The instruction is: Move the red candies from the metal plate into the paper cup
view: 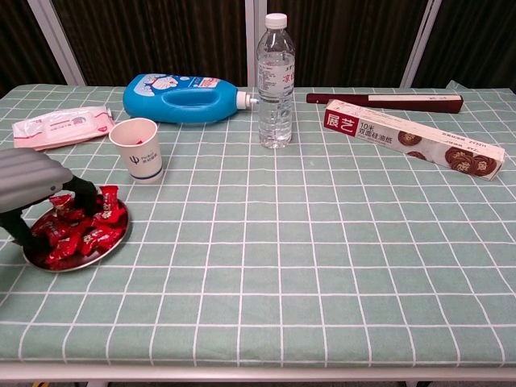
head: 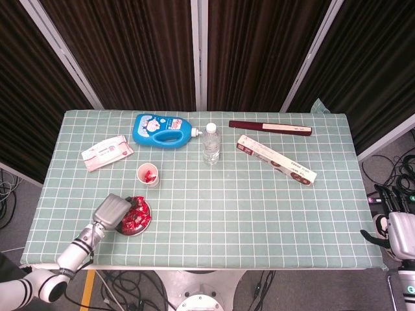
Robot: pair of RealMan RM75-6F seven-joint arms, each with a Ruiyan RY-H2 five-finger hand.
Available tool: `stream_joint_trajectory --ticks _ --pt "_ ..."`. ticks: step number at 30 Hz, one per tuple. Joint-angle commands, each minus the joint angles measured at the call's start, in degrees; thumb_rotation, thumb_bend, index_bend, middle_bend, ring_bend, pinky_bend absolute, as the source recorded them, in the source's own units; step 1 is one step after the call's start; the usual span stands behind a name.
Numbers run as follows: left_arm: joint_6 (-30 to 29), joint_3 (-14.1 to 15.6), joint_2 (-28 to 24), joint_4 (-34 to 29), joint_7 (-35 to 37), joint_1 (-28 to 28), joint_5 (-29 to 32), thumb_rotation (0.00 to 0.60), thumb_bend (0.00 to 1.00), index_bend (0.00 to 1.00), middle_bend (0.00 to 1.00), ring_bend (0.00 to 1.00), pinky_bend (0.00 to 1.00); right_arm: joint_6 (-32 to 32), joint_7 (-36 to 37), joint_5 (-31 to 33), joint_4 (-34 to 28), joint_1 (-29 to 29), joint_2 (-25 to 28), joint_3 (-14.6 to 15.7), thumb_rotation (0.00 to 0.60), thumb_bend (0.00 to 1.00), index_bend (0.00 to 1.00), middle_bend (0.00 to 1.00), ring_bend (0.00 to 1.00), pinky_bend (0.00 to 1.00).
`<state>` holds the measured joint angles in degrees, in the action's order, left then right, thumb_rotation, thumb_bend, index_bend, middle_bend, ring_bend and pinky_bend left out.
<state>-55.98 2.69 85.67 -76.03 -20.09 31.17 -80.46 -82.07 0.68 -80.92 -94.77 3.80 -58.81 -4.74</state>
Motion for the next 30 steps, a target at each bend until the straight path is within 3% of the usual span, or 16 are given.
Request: stream_joint_trajectory --ticks 1,13,22,30 --pt "0.0 -0.1 0.4 0.5 0.5 0.1 -0.4 0.600 0.20 0.53 0.55 0.89 1.00 0.1 -0.1 0.0 0.0 0.0 0.0 0.0 0.600 0.03 0.00 0.10 0.00 0.29" --pt "1.5 -0.1 1.5 2.4 2.1 0.8 -1.0 0.600 0.29 0.58 0.59 0.90 1.00 0.3 0.0 0.4 0.1 0.1 0.0 -0.1 0.600 0.03 0.00 0.11 0.00 0.29" --pt "1.8 -0.1 1.3 2.9 4.7 1.5 -2.5 0.600 0.47 0.68 0.67 0.90 1.00 0.3 0.2 0.5 0.3 0.0 0.0 -0.2 0.600 0.03 0.00 0.11 0.00 0.29" --pt "2.8 -0.9 -0.6 0.1 7.7 2.4 -2.3 0.600 0.55 0.75 0.75 0.92 1.00 0.2 0.7 0.5 0.7 0.0 -0.1 -0.2 0.600 0.03 0.00 0.11 0.00 0.30"
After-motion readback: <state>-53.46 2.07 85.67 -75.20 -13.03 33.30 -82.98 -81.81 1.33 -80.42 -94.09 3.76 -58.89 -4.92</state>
